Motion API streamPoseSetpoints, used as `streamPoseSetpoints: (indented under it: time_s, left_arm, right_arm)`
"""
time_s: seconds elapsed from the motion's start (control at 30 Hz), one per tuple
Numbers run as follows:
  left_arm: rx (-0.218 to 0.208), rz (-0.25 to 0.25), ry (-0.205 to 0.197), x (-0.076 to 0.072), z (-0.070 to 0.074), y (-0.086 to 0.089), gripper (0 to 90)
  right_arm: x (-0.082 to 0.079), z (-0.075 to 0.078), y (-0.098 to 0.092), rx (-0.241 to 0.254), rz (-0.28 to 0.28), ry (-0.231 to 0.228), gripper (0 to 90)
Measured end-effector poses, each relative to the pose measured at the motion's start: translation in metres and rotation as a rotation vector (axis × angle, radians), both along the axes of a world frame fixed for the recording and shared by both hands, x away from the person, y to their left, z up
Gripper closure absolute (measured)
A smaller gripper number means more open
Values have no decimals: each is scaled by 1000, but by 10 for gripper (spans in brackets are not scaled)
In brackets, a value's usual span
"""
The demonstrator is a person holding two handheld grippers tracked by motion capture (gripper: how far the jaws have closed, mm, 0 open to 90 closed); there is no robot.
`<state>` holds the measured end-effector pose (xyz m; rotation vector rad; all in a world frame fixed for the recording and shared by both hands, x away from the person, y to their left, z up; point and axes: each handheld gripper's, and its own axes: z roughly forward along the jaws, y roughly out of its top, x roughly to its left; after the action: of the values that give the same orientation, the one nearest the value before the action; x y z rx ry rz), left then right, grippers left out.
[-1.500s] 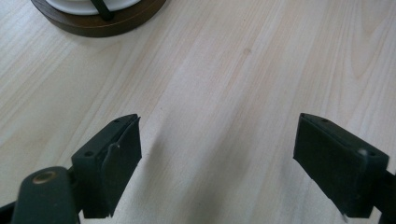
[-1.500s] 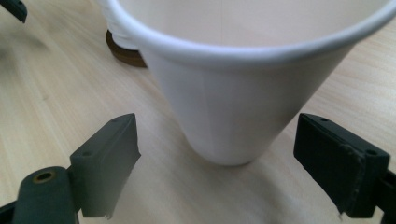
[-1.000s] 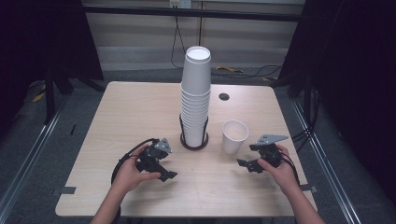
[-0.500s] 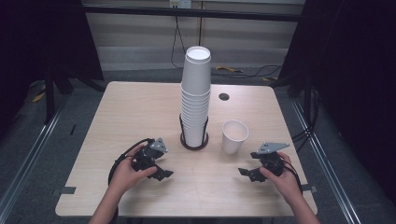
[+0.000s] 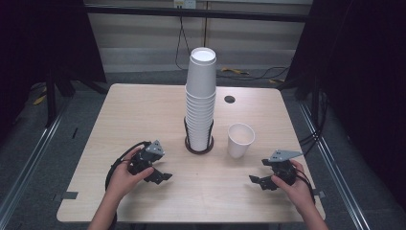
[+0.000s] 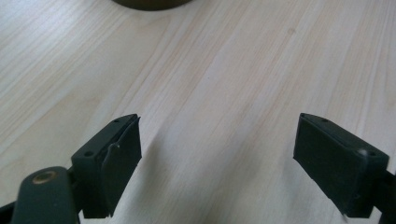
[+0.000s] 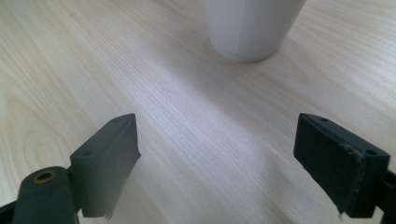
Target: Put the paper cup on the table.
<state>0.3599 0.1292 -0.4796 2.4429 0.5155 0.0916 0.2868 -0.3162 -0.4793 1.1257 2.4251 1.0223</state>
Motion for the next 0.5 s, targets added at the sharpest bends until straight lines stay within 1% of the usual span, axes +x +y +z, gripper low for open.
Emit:
streamPoseSetpoints:
  time_s: [0.07,0.13,0.17,0.2,0.23,0.33,0.4,0.43,0.47,0.5]
  left_arm:
    - [-16,13,3,0,-2,5,150]
    - [-12,23,5,1,-2,9,150]
    - [-13,19,2,1,-2,11,150]
    - [-23,27,4,2,-3,13,150]
    - [-14,24,4,3,-3,15,150]
    - [-12,30,4,4,-5,20,151]
    - [-33,63,8,5,-7,27,151]
    - [-60,96,16,4,-9,28,151]
    - [-25,62,4,7,-7,33,151]
    - [-59,98,14,6,-9,34,151]
  right_arm:
    - [-1,-1,-2,2,0,-1,139]
    - [-2,-2,-4,4,-6,1,139]
    - [-3,-3,-5,3,-8,-1,139]
    - [-3,-3,-6,2,-8,-1,139]
    - [-3,-4,-7,2,-11,-3,139]
    - [-4,-5,-10,14,-19,-4,139]
    - [-4,-6,-11,6,-23,-2,139]
    - [-4,-7,-12,6,-26,1,139]
    - [-4,-8,-13,3,-29,2,139]
    - [-4,-9,-13,-3,-32,1,139]
